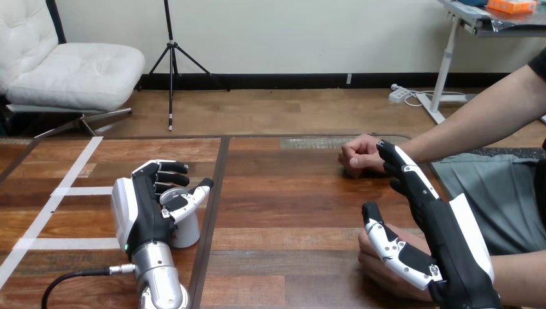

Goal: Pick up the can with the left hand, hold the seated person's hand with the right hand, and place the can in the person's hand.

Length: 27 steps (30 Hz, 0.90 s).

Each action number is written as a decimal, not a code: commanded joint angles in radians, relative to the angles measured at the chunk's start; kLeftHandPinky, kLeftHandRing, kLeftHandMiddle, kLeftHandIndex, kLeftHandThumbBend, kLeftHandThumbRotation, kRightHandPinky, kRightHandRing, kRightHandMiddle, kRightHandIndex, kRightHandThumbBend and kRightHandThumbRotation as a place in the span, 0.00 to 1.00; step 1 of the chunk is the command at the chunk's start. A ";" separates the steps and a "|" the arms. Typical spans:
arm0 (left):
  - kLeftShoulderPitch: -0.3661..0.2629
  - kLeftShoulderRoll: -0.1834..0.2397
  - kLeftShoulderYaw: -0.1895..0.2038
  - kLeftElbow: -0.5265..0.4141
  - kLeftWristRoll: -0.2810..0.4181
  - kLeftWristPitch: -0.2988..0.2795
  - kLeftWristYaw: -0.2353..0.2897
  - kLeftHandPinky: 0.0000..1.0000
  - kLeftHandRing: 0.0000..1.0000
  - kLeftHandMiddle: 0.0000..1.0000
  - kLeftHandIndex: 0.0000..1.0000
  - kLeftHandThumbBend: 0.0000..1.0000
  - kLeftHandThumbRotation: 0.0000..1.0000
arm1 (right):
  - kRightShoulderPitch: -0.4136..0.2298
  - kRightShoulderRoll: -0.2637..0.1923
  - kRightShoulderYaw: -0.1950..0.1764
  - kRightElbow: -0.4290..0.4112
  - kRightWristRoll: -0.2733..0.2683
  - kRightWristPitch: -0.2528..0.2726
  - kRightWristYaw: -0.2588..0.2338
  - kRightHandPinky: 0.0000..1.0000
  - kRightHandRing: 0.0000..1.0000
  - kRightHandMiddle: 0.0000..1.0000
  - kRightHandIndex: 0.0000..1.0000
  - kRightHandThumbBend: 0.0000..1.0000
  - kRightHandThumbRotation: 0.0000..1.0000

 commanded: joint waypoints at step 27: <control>-0.030 0.006 -0.004 -0.094 0.011 -0.061 0.016 0.44 0.46 0.49 0.49 0.67 0.00 | -0.040 -0.002 0.006 -0.030 0.011 -0.001 -0.003 0.94 0.96 0.96 0.94 0.16 0.20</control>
